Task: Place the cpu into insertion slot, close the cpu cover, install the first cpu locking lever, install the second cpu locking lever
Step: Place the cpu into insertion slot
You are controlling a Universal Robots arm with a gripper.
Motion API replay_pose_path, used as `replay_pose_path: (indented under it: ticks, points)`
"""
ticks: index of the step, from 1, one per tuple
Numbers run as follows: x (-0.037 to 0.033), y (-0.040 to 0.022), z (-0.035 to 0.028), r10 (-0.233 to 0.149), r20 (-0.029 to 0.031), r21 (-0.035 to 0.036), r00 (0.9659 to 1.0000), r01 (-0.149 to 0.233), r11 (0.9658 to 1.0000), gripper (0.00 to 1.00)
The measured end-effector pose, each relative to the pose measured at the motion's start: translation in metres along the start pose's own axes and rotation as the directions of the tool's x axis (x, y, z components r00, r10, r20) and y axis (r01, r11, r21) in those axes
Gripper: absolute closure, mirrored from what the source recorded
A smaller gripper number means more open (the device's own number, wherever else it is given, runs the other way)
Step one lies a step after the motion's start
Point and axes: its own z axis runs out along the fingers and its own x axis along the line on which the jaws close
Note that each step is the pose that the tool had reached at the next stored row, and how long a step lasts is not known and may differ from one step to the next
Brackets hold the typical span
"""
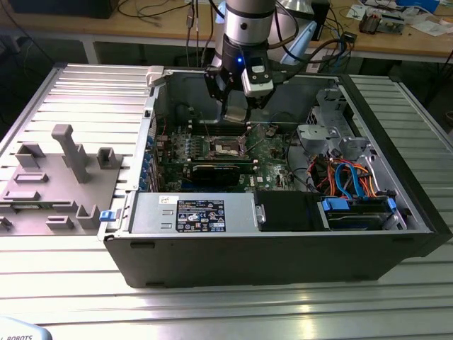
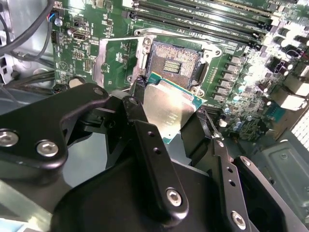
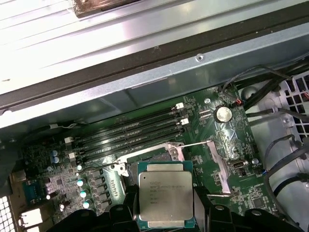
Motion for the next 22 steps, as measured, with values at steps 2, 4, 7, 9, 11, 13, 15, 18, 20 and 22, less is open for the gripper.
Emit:
replay_pose_path:
  ticks: [2, 4, 7, 9, 11, 13, 15, 18, 20, 22]
  points:
    - [0.0, 0.0, 0.0, 0.019, 0.0013, -0.0003, 0.9998, -0.019, 0.9998, 0.46]
    - [0.0, 0.0, 0.0, 0.031, 0.0021, -0.0005, 0.9995, -0.031, 0.9995, 0.46]
    - [0.0, 0.0, 0.0, 0.049, 0.0034, -0.0008, 0.9988, -0.049, 0.9988, 0.46]
    - [0.0, 0.0, 0.0, 0.058, 0.004, -0.001, 0.9983, -0.058, 0.9983, 0.46]
    - [0.0, 0.0, 0.0, 0.068, 0.0047, -0.0012, 0.9977, -0.068, 0.9977, 0.46]
    - [0.0, 0.0, 0.0, 0.081, 0.0056, -0.0015, 0.9967, -0.081, 0.9967, 0.46]
    - [0.0, 0.0, 0.0, 0.089, 0.0061, -0.0016, 0.996, -0.089, 0.996, 0.46]
    - [0.0, 0.0, 0.0, 0.099, 0.0068, -0.0018, 0.995, -0.099, 0.9951, 0.46]
    - [0.0, 0.0, 0.0, 0.107, 0.0074, -0.0019, 0.9942, -0.107, 0.9942, 0.46]
    - [0.0, 0.0, 0.0, 0.113, 0.0078, -0.002, 0.9935, -0.113, 0.9936, 0.46]
